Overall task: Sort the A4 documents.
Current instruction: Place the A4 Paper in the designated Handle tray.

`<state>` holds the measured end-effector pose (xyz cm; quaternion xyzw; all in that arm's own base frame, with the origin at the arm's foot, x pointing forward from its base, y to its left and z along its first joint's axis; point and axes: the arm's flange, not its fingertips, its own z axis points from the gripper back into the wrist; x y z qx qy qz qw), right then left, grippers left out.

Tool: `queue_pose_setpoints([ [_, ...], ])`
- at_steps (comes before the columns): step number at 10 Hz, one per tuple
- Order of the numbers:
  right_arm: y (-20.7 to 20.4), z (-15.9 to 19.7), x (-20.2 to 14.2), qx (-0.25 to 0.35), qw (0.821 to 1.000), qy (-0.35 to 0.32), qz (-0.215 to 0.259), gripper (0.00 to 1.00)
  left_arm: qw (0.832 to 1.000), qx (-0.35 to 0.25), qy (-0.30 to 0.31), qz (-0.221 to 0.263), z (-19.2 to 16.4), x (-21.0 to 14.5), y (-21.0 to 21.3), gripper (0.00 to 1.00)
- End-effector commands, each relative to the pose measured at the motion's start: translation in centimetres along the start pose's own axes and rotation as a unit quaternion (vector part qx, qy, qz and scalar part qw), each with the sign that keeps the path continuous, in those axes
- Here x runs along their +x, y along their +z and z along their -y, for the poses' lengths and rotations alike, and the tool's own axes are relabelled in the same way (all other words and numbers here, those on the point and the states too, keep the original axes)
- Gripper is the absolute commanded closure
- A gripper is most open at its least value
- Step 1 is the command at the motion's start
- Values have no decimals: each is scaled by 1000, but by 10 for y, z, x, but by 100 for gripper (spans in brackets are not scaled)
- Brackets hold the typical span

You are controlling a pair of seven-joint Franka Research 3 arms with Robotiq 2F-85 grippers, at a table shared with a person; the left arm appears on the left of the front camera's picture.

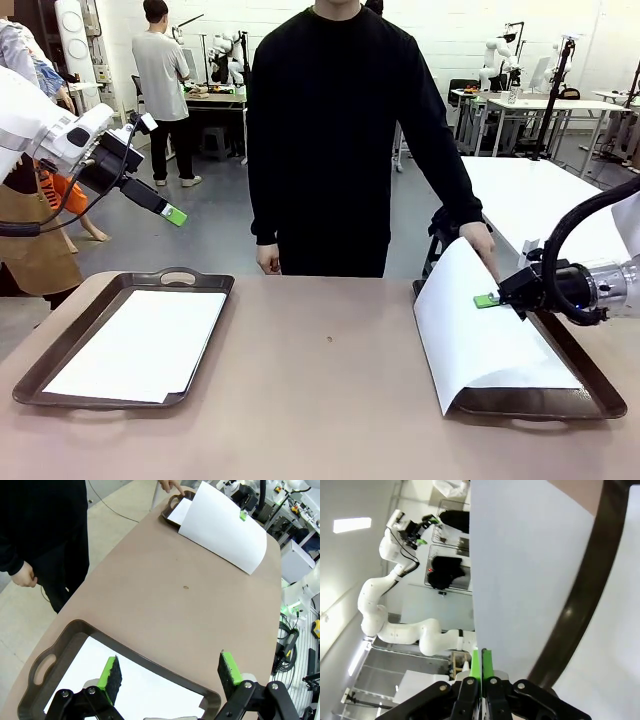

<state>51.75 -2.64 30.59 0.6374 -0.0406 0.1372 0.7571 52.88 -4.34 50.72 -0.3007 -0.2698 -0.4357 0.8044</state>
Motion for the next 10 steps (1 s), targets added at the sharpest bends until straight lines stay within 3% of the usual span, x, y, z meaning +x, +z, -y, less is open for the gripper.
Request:
queue_pose_setpoints([
  [1,15,0,12,-46,998,26,-27,99,1000,0,-1,0,0,1,0,0],
  [6,26,15,2,-147,987,33,-60,99,1000,0,-1,0,0,1,0,0],
  [10,63,10,-3,-197,980,33,-16,99,1000,0,-1,0,0,1,0,0],
])
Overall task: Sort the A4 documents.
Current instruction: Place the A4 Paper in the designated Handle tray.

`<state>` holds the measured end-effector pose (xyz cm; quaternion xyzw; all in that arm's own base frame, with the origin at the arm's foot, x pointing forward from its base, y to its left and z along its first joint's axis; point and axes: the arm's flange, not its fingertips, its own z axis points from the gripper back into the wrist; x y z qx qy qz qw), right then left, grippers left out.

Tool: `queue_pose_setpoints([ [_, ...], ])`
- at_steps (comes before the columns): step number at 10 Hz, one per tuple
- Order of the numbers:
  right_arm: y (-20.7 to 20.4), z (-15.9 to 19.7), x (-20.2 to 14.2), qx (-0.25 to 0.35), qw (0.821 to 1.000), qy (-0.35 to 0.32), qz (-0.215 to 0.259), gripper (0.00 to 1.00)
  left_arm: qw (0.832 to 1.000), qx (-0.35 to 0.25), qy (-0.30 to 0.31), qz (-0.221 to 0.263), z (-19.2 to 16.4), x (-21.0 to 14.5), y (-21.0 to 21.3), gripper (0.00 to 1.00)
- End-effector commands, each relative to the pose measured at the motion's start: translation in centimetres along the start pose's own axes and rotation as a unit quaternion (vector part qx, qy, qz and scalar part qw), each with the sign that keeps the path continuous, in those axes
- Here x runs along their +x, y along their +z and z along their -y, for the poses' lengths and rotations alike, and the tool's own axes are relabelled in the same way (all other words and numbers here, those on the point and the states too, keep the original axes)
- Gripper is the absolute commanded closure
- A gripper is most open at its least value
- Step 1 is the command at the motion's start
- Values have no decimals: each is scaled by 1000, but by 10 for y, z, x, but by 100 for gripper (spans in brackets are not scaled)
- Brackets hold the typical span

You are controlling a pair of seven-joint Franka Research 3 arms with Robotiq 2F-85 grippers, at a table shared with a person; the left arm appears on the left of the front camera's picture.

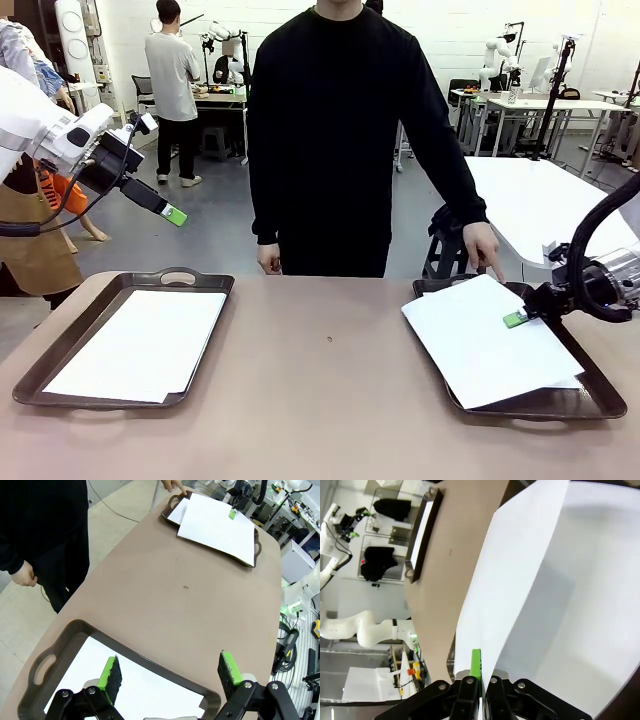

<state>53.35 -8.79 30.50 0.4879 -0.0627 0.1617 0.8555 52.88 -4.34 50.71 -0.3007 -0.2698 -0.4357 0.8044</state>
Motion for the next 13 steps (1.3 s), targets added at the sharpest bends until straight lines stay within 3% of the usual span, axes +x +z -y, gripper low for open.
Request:
queue_pose_setpoints([
  [1,7,-4,-10,-28,999,3,18,99,1000,0,-1,0,0,1,0,0],
  [7,3,3,-24,-70,997,-19,6,99,1000,0,-1,0,0,1,0,0],
  [13,9,3,-25,-124,991,-36,46,99,1000,0,-1,0,0,1,0,0],
])
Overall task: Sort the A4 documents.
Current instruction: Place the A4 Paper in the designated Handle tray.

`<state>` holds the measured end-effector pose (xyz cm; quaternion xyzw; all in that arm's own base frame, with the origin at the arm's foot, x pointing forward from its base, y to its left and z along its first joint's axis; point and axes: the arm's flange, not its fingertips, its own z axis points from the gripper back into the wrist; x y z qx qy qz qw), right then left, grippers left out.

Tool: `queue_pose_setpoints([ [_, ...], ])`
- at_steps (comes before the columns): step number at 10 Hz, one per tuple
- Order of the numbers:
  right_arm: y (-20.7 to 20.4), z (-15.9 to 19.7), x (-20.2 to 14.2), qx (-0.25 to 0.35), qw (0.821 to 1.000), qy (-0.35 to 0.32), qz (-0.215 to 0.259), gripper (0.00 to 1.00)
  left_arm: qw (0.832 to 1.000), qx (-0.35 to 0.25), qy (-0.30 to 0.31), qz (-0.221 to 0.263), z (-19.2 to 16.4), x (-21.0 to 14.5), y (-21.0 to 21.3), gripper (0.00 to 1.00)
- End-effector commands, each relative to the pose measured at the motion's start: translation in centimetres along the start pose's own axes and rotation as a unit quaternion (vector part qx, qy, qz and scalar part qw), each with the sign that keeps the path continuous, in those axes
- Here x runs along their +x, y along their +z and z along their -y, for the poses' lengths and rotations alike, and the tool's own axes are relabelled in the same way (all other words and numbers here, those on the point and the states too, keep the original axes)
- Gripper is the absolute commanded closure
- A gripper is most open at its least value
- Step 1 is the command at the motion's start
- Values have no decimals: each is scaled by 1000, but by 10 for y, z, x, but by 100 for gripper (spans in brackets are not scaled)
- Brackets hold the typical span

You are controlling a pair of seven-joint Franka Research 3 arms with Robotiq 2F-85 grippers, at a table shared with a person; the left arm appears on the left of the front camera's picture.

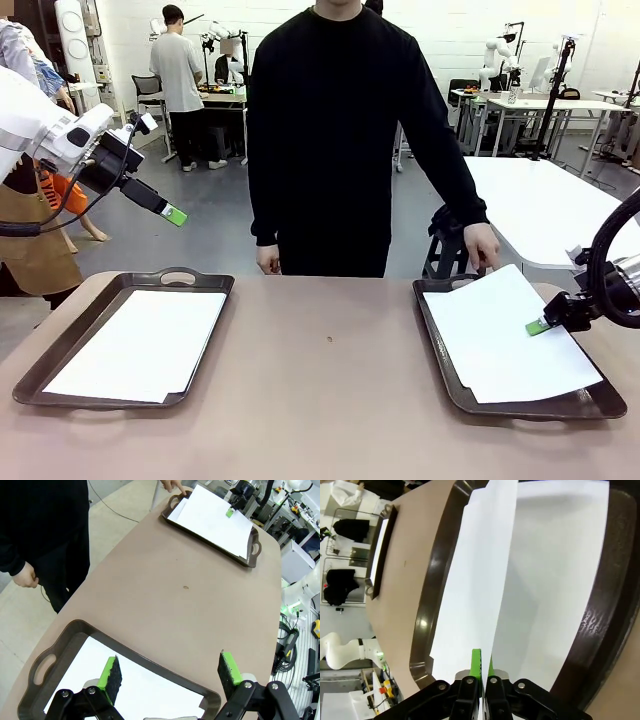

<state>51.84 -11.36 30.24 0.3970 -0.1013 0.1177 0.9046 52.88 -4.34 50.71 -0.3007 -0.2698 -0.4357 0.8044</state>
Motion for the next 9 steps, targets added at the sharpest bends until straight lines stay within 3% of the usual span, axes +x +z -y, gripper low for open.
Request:
queue_pose_setpoints([
  [1,-10,-7,-7,-16,999,-27,9,99,1000,0,-1,0,0,1,0,0],
  [4,-11,-9,-9,-21,999,-42,18,99,1000,0,-1,0,0,1,0,0],
  [9,-9,-13,-6,-31,999,-40,4,53,1000,0,-1,0,0,1,0,0],
])
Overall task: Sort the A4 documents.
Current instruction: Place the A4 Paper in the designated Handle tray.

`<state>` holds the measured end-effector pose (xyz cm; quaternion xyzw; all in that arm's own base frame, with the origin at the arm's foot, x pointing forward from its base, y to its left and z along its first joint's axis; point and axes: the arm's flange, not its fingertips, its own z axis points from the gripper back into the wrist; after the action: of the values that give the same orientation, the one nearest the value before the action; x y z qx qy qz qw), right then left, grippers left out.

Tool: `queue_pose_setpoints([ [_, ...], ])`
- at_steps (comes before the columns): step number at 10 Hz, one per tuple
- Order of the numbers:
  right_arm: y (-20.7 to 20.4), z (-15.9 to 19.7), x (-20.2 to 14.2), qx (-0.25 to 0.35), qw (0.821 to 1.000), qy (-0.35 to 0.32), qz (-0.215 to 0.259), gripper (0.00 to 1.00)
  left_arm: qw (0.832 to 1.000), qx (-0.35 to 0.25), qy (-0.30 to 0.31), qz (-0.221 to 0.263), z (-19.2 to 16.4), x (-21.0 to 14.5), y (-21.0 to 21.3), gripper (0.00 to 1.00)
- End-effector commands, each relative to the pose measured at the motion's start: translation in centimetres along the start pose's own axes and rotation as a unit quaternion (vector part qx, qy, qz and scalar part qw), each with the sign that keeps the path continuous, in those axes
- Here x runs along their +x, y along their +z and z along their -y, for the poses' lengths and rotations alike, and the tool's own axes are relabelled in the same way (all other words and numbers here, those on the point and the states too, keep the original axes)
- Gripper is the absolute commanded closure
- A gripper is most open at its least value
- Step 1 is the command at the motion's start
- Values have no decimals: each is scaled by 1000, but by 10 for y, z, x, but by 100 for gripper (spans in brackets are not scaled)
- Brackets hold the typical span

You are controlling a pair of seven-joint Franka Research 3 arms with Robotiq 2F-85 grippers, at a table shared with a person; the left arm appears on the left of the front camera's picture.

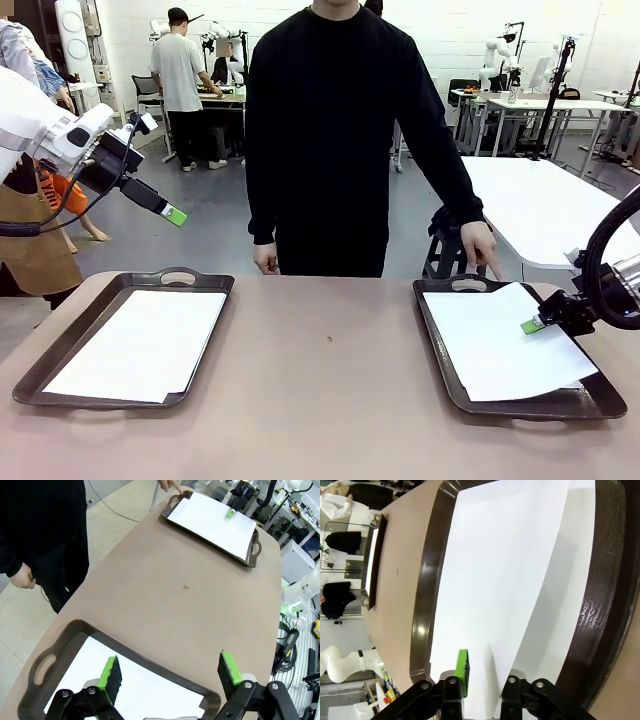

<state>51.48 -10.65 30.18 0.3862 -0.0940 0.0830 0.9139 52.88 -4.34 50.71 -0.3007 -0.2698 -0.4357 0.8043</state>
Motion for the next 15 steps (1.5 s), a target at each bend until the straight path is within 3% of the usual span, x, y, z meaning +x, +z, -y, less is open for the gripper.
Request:
queue_pose_setpoints([
  [1,-2,-8,-2,-26,1000,-3,-5,45,1000,0,-1,0,0,1,0,0],
  [6,12,-17,8,-109,994,3,-15,0,1000,0,-1,0,0,1,0,0],
  [11,19,-20,11,-109,994,-6,-14,0,1000,0,-1,0,0,1,0,0],
  [12,16,-22,10,-121,992,-5,-32,0,1000,0,-1,0,0,1,0,0],
  [13,19,-14,14,-95,995,3,-6,0,1000,0,-1,0,0,1,0,0],
  [15,19,-14,14,-95,995,3,-6,0,1000,0,-1,0,0,1,0,0],
])
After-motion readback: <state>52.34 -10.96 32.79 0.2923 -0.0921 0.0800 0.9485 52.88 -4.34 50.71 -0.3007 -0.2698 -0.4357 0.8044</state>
